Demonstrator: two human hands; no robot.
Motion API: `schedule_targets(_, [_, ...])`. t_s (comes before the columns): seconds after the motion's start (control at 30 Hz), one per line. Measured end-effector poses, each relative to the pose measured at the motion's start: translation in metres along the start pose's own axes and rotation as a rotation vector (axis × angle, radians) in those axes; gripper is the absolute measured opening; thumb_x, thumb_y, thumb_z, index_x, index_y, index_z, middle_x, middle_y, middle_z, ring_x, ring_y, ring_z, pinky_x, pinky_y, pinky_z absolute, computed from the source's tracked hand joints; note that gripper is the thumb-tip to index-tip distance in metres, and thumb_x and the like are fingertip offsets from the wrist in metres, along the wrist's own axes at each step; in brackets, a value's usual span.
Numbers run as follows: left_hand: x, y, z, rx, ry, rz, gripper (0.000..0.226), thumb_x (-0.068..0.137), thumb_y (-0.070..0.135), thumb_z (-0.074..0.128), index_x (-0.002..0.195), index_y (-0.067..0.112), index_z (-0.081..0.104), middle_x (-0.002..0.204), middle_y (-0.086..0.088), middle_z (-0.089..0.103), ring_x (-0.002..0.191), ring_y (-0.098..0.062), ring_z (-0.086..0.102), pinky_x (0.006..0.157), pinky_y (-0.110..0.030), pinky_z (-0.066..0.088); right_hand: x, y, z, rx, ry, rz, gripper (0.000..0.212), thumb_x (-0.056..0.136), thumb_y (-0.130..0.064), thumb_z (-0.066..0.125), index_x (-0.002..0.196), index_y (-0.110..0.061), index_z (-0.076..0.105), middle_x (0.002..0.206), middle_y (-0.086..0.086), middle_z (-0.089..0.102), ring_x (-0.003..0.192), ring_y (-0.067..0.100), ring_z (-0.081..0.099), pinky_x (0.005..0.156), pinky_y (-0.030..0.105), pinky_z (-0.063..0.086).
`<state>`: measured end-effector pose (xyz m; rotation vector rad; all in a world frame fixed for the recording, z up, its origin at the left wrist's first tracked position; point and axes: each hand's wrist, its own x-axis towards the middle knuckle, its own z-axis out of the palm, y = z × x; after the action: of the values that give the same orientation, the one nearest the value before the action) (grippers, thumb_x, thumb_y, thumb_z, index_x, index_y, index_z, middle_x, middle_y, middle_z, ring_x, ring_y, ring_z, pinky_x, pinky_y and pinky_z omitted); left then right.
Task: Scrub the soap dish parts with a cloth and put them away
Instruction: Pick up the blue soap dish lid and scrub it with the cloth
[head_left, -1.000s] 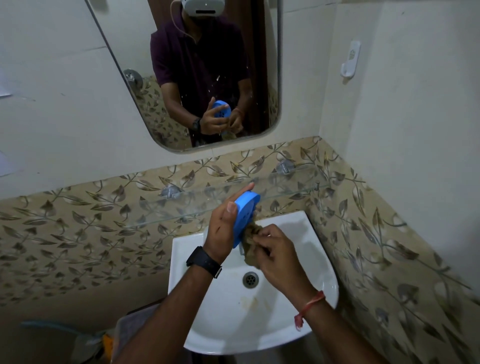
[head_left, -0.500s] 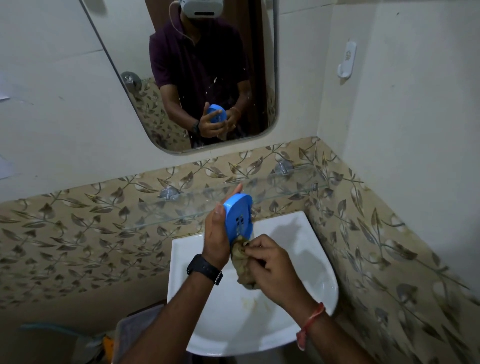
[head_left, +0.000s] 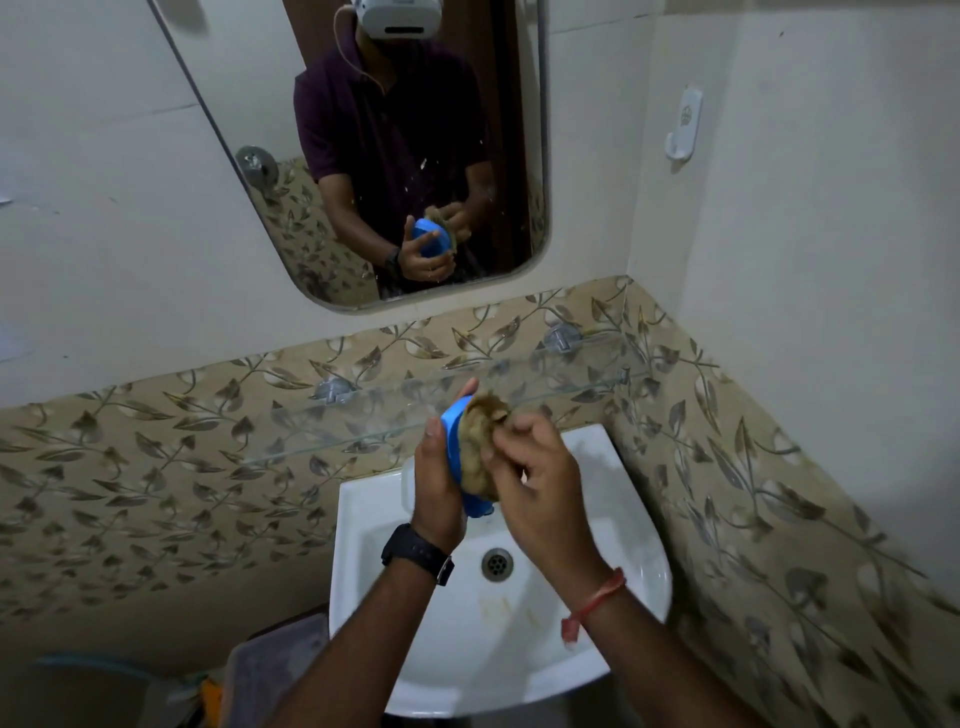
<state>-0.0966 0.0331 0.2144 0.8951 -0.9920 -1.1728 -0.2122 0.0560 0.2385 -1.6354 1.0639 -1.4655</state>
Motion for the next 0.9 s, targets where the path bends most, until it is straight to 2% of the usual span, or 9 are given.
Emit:
schedule_targets(0.07, [0.003,0.002,-0.004,-0.086,-0.012,-0.022,0.073,0.085,0.074,0.052,0.142,0.029,0.058,0.106,-0.013,0.066,0.087,-0.024,0.061,0.079,-0.039,0.05,-0.014,0.009,-0.002,-0.147,-0.175,-0.185,0.013,0.094,-0.003,0.056,0.097,-0.009,0.068,0.096,-0.003,0.054,0.088,0.011,0.058,0.074,0.018,0.048])
schedule_targets(0.17, [0.006,0.001,-0.012,-0.157,0.022,-0.065,0.07,0.088,0.075,0.037,0.141,0.035,0.058,0.119,-0.011,0.067,0.086,-0.023,0.061,0.075,-0.039,0.055,-0.023,0.027,-0.015,-0.309,-0.277,-0.247,0.02,0.092,-0.009,0.05,0.095,-0.009,0.069,0.092,-0.006,0.048,0.083,0.01,0.053,0.077,0.014,0.042])
schedule_targets(0.3, [0.007,0.0,-0.016,-0.183,0.059,-0.093,0.069,0.091,0.075,0.03,0.142,0.037,0.057,0.121,-0.008,0.069,0.097,-0.02,0.068,0.083,-0.039,0.058,-0.013,0.035,-0.022,-0.416,-0.165,-0.092,0.02,0.092,0.0,0.054,0.099,-0.002,0.073,0.091,0.001,0.051,0.078,0.018,0.055,0.07,0.024,0.047])
schedule_targets(0.4, [0.007,-0.001,-0.012,-0.127,0.045,-0.145,0.068,0.091,0.076,0.027,0.139,0.039,0.059,0.124,-0.007,0.071,0.104,-0.025,0.066,0.09,-0.044,0.055,0.003,0.019,-0.013,-0.382,-0.036,-0.089,0.021,0.094,-0.002,0.056,0.109,-0.003,0.071,0.093,-0.002,0.05,0.077,0.001,0.052,0.068,0.004,0.04])
schedule_targets(0.5, [0.004,-0.007,-0.011,-0.108,0.018,-0.207,0.066,0.093,0.073,0.029,0.135,0.036,0.063,0.125,-0.004,0.073,0.106,-0.02,0.072,0.082,-0.037,0.061,0.016,0.005,-0.004,-0.332,0.017,-0.07,0.023,0.096,-0.007,0.055,0.114,-0.004,0.069,0.096,-0.004,0.049,0.082,-0.004,0.053,0.074,-0.001,0.041])
schedule_targets(0.57, [0.006,-0.008,-0.013,-0.119,0.041,-0.228,0.068,0.094,0.073,0.03,0.136,0.032,0.063,0.12,-0.006,0.075,0.103,-0.019,0.073,0.078,-0.033,0.061,0.015,0.001,-0.001,-0.331,-0.058,-0.101,0.024,0.096,-0.007,0.054,0.116,-0.006,0.069,0.098,-0.004,0.049,0.087,0.003,0.054,0.08,0.003,0.043])
schedule_targets(0.67, [0.012,-0.005,-0.02,-0.143,0.071,-0.245,0.073,0.088,0.08,0.038,0.136,0.031,0.064,0.106,-0.008,0.075,0.091,-0.022,0.072,0.076,-0.035,0.06,-0.01,0.01,-0.005,-0.381,-0.331,-0.231,0.025,0.093,-0.004,0.055,0.11,-0.013,0.07,0.097,-0.005,0.05,0.092,0.007,0.052,0.086,0.01,0.041])
schedule_targets(0.77, [0.012,-0.009,-0.034,-0.146,0.128,-0.275,0.072,0.087,0.08,0.037,0.131,0.031,0.068,0.108,-0.01,0.072,0.087,-0.023,0.07,0.078,-0.04,0.06,-0.028,0.03,-0.018,-0.444,-0.508,-0.141,0.019,0.093,-0.012,0.057,0.101,-0.015,0.074,0.092,-0.003,0.049,0.084,0.013,0.052,0.077,0.021,0.043])
schedule_targets(0.9, [0.005,-0.016,-0.047,-0.298,0.167,-0.316,0.071,0.093,0.076,0.035,0.127,0.025,0.072,0.098,-0.012,0.075,0.082,-0.026,0.073,0.077,-0.042,0.062,-0.01,0.04,-0.035,-0.44,-0.282,0.019,0.017,0.091,-0.005,0.06,0.095,-0.008,0.077,0.085,-0.002,0.049,0.073,0.007,0.052,0.071,0.01,0.039])
